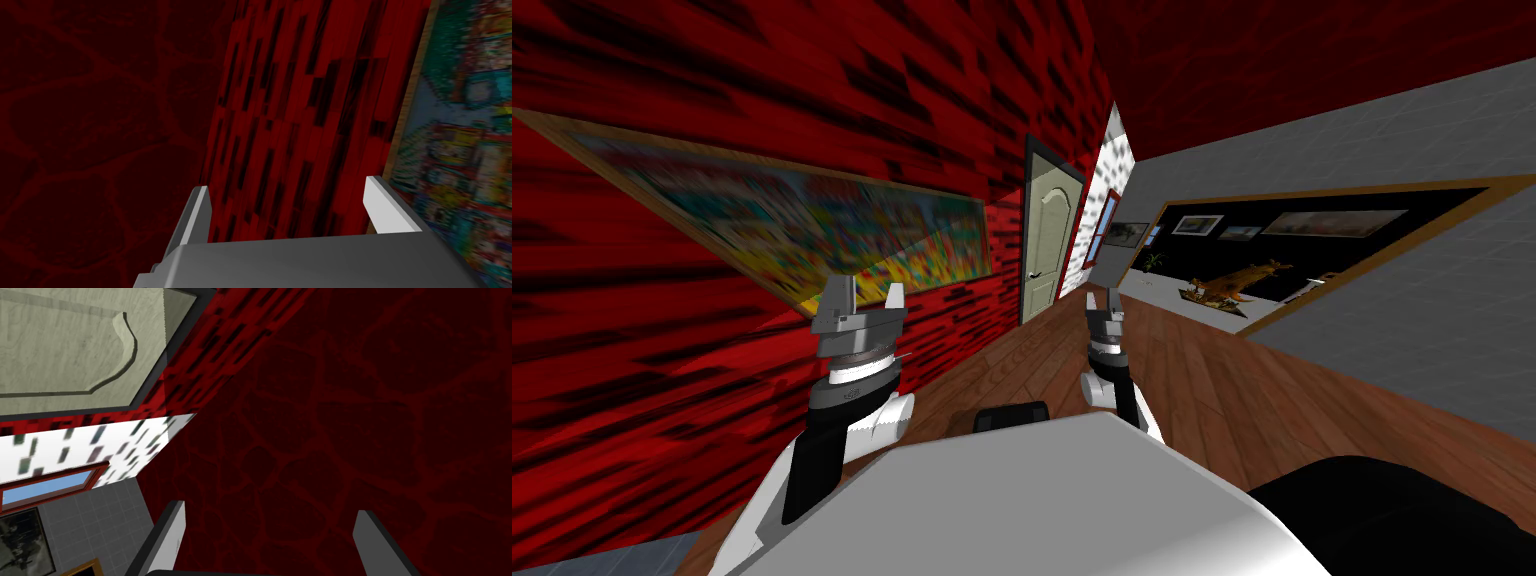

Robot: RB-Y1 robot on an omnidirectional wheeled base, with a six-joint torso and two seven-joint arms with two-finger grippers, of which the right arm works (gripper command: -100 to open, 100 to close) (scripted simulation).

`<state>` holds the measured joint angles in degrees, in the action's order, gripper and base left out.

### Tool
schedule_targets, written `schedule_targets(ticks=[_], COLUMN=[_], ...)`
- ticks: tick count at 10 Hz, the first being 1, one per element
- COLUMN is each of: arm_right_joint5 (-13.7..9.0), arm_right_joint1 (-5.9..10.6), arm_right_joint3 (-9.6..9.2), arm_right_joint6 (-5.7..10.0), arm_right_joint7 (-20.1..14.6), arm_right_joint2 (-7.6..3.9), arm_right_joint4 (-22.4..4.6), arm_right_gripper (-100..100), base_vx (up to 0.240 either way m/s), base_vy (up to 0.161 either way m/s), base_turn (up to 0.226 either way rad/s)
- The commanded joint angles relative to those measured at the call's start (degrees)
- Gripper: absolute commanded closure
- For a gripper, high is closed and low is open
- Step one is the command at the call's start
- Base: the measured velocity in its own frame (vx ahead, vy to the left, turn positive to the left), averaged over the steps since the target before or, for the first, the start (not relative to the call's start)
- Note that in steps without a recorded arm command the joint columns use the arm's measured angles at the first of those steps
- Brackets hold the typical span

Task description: Pull the door open

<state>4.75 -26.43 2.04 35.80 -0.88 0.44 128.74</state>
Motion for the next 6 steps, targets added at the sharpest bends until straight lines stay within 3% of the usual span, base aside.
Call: schedule_targets(ticks=[1, 6], arm_right_joint5=[-0.4, -1.7], arm_right_joint1=[0.69, 2.81], arm_right_joint3=[-0.34, -1.42], arm_right_joint6=[0.14, 0.59], arm_right_joint7=[-0.3, -1.2], arm_right_joint2=[-0.94, -3.55], arm_right_joint4=[-2.1, -8.7], arm_right_gripper=[-100, -100], base_vx=[0.121, 0.141], base_vy=[-0.133, -0.039], base_turn=[0.148, 0.087])
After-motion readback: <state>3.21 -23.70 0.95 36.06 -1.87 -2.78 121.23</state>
